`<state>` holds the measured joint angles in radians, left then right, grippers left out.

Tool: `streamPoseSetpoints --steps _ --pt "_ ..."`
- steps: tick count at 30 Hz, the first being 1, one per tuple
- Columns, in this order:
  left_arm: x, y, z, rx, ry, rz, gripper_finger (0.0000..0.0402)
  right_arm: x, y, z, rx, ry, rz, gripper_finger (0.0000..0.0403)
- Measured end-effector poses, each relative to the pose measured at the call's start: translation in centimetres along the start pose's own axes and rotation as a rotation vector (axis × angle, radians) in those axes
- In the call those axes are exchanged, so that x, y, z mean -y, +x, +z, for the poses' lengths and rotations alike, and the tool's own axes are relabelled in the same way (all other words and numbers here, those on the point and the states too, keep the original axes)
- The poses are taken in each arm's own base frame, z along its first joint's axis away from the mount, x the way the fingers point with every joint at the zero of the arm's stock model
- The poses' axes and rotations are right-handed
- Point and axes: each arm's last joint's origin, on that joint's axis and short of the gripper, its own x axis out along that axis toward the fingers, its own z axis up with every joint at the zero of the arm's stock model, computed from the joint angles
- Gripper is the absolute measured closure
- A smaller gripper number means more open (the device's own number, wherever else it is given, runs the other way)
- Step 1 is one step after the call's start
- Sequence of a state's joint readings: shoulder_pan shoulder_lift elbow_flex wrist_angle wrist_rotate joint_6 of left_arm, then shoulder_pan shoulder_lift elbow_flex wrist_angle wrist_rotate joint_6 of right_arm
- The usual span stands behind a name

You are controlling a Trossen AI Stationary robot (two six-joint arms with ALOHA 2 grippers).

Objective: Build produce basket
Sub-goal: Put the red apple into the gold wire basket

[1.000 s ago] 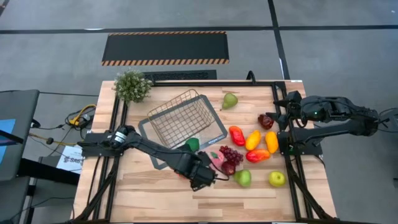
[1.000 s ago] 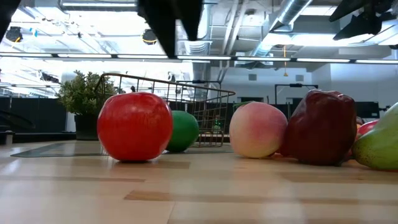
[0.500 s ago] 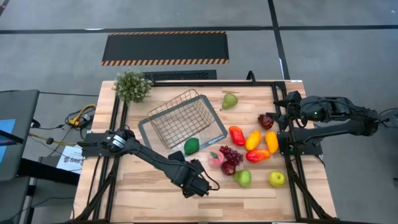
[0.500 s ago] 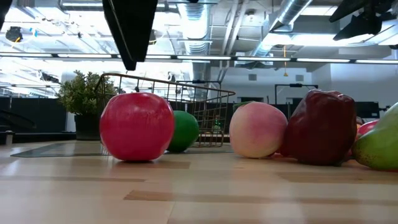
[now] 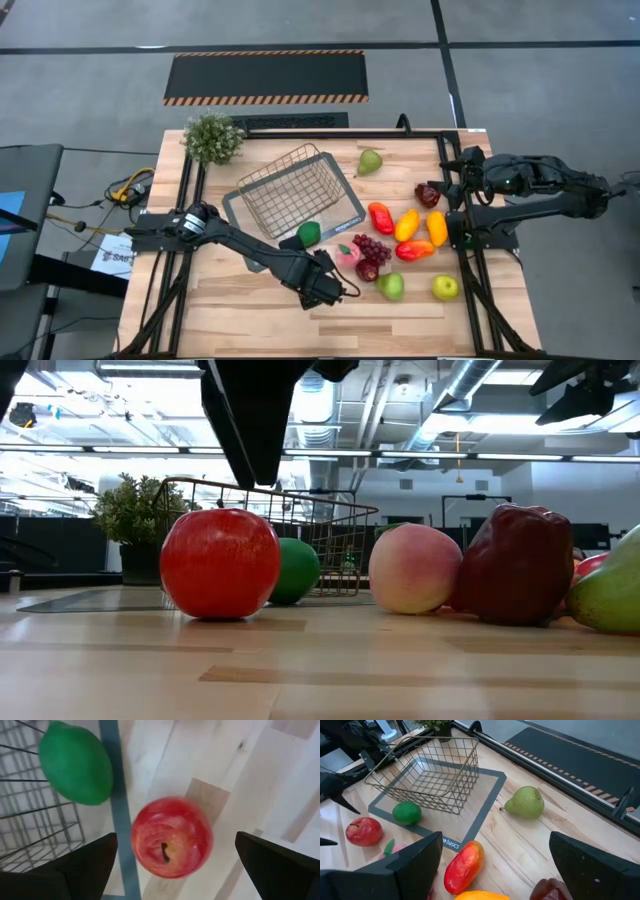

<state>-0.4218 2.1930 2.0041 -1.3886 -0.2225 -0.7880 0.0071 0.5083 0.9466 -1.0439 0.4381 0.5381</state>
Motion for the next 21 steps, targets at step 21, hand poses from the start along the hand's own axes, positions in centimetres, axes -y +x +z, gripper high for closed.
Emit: streamPoseSetpoints --steps 21 --pt "0.9 5.7 -1.2 -0.05 -0.018 -0.068 0.001 0.0 0.0 0.0 0.0 0.003 0.0 0.0017"
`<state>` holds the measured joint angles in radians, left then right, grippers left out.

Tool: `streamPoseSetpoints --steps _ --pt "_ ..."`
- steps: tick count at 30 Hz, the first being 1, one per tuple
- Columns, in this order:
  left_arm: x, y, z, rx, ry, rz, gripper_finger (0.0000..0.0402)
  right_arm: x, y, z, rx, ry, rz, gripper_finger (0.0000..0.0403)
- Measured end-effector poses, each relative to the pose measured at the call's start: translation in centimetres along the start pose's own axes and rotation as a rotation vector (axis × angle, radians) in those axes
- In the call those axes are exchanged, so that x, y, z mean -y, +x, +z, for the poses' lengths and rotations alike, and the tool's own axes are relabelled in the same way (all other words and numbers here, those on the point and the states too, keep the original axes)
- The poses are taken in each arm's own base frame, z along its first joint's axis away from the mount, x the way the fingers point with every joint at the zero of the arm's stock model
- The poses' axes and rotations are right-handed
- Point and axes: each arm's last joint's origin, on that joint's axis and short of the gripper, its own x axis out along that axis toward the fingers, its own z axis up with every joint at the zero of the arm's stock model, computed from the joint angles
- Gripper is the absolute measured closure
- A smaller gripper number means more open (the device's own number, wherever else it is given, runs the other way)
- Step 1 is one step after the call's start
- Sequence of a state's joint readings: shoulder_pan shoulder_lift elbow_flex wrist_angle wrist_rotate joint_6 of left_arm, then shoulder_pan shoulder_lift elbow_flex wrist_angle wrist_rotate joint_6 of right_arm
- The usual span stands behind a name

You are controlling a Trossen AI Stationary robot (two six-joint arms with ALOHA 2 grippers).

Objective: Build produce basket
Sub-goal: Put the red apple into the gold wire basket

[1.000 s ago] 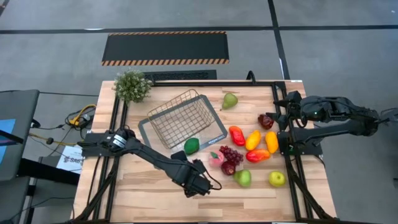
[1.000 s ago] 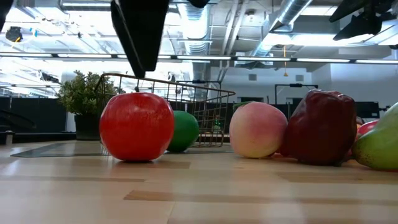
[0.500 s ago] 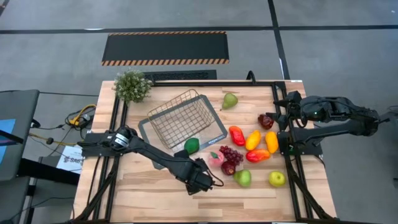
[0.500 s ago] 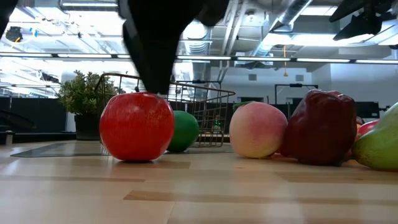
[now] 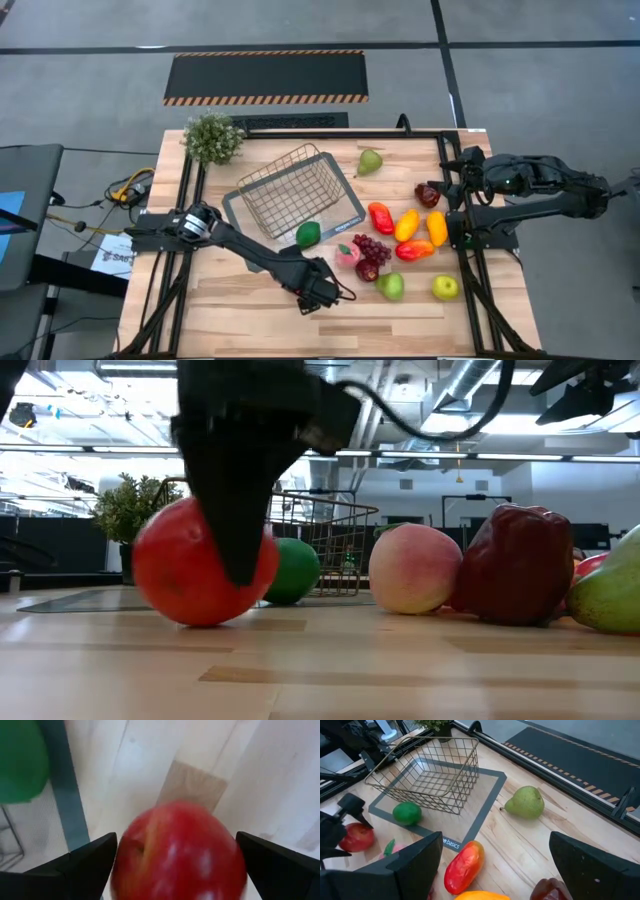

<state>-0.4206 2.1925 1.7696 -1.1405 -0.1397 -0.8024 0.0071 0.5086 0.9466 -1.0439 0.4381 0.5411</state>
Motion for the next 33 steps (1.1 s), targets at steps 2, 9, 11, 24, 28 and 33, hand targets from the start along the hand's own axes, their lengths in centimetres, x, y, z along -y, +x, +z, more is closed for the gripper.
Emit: streamPoseSetpoints --steps 2,9,11,24,28,33 --pt "0.1 0.2 0.1 0.007 -0.004 -0.012 0.001 0.0 0.0 0.0 0.0 0.0 0.0 0.0017" --pt "0.0 0.2 0.2 -0.019 -0.014 -0.047 0.004 0.0 0.0 0.0 0.0 0.0 0.0 0.0017" --pt "0.1 0.2 0.2 -0.025 -0.014 -0.056 0.0063 0.0 0.0 0.0 0.0 -0.001 0.0 0.0017" --pt "-0.2 -1.9 1.2 0.028 0.041 -0.026 0.014 0.1 0.0 -0.1 -0.007 -0.006 -0.005 0.0017" --pt "-0.8 -5.7 1.5 0.02 0.138 0.017 0.01 0.1 0.0 -0.2 -0.023 -0.015 -0.014 0.0017" --pt "-1.7 -10.4 1.3 0.015 0.141 0.032 0.0053 0.1 0.0 -0.2 -0.023 -0.015 -0.014 0.0017"
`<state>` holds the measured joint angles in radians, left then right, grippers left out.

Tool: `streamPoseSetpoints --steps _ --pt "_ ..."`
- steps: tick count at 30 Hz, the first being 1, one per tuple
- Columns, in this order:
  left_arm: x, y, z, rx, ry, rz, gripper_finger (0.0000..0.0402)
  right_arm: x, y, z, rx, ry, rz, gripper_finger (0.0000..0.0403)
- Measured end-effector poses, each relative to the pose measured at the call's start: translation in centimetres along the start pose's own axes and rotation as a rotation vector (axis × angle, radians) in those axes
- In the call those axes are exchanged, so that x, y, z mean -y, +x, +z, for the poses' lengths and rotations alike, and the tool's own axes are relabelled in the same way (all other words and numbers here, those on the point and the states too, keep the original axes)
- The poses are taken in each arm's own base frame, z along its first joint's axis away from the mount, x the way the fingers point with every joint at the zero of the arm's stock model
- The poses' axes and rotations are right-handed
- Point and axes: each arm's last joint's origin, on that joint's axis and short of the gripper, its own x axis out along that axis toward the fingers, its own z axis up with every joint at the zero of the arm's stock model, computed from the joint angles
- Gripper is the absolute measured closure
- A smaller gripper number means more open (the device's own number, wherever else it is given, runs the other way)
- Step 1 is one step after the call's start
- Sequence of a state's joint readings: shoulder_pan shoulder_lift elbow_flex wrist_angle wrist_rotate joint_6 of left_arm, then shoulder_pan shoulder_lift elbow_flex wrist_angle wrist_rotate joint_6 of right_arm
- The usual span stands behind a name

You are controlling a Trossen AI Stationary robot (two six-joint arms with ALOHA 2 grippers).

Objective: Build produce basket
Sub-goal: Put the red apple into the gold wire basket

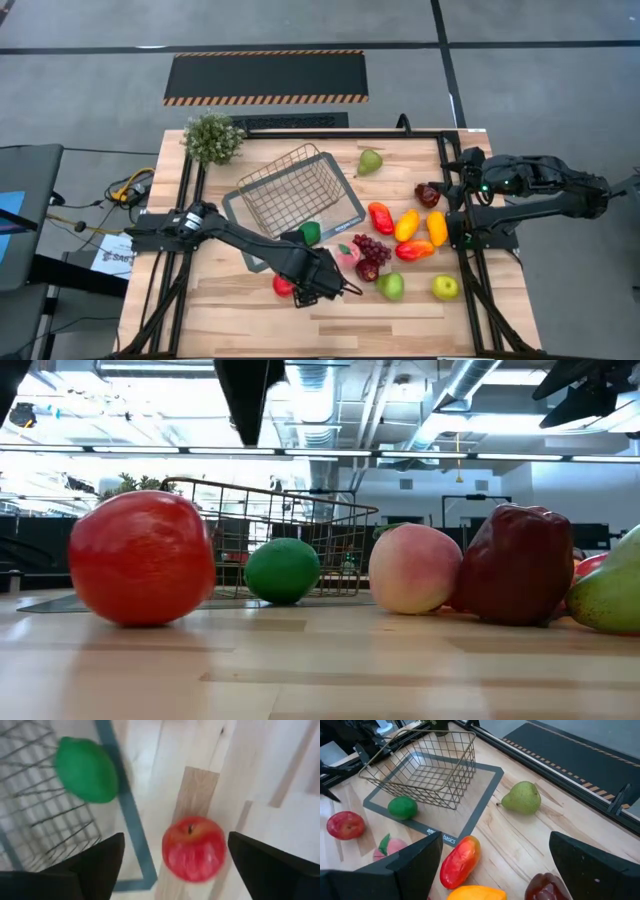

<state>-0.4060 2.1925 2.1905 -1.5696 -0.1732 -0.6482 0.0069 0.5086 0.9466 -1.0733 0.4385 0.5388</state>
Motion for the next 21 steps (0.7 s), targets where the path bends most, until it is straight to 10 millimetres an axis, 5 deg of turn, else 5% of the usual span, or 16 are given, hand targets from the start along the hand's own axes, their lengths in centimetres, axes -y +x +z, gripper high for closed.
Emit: streamPoseSetpoints --steps 6,14,21 --pt "1.9 -2.8 -1.3 0.063 -0.134 -0.088 0.0042 0.0 0.0 0.0 0.0 0.001 0.0 0.0017" --pt "5.3 0.0 -3.6 0.043 -0.017 -0.057 0.0042 0.0 0.0 0.0 0.001 -0.013 0.0 0.0017" --pt "5.6 2.5 -4.4 0.026 -0.05 0.028 0.0042 0.0 0.0 0.0 0.003 -0.014 0.001 0.0017"
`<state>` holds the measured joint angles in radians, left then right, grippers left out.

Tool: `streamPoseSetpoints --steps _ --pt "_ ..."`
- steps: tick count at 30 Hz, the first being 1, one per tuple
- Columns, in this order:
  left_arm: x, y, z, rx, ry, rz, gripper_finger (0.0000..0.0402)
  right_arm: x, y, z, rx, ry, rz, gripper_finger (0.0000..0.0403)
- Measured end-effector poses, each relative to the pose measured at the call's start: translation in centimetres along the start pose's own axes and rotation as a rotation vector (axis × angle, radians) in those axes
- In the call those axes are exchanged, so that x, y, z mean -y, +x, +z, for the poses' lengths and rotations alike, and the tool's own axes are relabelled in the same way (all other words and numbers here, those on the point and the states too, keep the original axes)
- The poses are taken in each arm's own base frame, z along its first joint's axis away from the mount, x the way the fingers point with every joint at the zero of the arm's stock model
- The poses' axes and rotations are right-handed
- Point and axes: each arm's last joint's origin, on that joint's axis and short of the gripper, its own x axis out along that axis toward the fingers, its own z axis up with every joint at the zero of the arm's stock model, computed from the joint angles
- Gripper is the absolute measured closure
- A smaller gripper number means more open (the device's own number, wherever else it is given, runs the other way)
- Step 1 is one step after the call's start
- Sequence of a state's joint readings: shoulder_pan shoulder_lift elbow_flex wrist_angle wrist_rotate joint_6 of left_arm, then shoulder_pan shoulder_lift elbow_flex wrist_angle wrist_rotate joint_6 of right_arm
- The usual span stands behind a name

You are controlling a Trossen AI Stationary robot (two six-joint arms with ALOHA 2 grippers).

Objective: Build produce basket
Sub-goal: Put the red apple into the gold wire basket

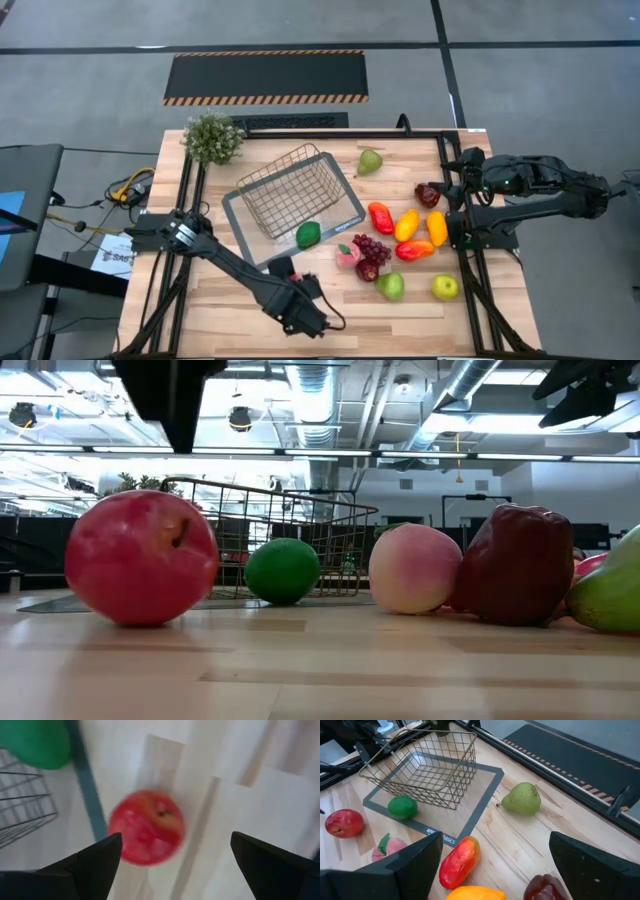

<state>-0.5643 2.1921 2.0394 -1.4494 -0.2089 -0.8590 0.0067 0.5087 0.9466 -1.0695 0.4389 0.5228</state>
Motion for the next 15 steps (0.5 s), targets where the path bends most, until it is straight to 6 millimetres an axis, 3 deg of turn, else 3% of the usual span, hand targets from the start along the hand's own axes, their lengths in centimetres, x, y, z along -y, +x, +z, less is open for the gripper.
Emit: streamPoseSetpoints --steps 8,15 --pt "-0.7 0.0 -0.5 0.021 -0.042 0.015 0.0042 0.0 0.0 0.0 0.002 0.0 -0.002 0.0017" --pt "-1.6 1.1 -1.4 0.033 -0.336 -0.057 0.0042 0.0 0.0 0.0 0.002 0.0 -0.003 0.0017"
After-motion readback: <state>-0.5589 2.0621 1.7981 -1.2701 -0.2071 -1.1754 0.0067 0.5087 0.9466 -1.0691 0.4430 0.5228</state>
